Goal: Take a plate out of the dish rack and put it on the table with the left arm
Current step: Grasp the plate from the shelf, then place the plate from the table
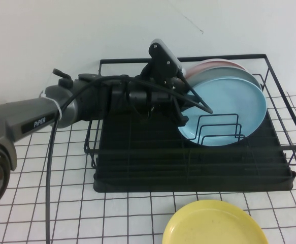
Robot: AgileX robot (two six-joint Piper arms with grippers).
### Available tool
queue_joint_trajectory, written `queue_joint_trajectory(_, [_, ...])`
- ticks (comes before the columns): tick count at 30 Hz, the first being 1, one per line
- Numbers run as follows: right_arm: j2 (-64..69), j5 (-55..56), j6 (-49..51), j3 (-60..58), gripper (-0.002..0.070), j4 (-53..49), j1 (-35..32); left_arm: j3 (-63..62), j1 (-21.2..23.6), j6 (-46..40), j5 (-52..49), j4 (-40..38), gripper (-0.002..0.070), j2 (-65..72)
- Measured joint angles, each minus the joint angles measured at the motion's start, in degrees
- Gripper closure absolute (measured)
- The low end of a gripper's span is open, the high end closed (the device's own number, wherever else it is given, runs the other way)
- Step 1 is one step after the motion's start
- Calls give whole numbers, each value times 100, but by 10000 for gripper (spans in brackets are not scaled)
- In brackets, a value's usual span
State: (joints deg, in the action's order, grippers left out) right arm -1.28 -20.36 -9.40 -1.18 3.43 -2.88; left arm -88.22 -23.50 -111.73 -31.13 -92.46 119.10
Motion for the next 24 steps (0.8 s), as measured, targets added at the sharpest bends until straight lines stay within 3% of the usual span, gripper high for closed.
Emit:
queue_joint_trajectory(3, [0, 0, 0, 0, 678, 0, 0, -21, 0, 13, 43, -14, 555, 0])
queue_joint_trajectory(5, [0, 0, 0, 0, 678, 0, 0, -21, 0, -40, 126, -25, 599, 0])
queue_joint_trajectory(16, [0, 0, 0, 0, 678, 0, 0, -274, 0, 393, 45, 137, 606, -229])
queue_joint_trajectory(24, [0, 0, 0, 0, 678, 0, 0, -317, 11, 1390, -93, 737, 622, -1018])
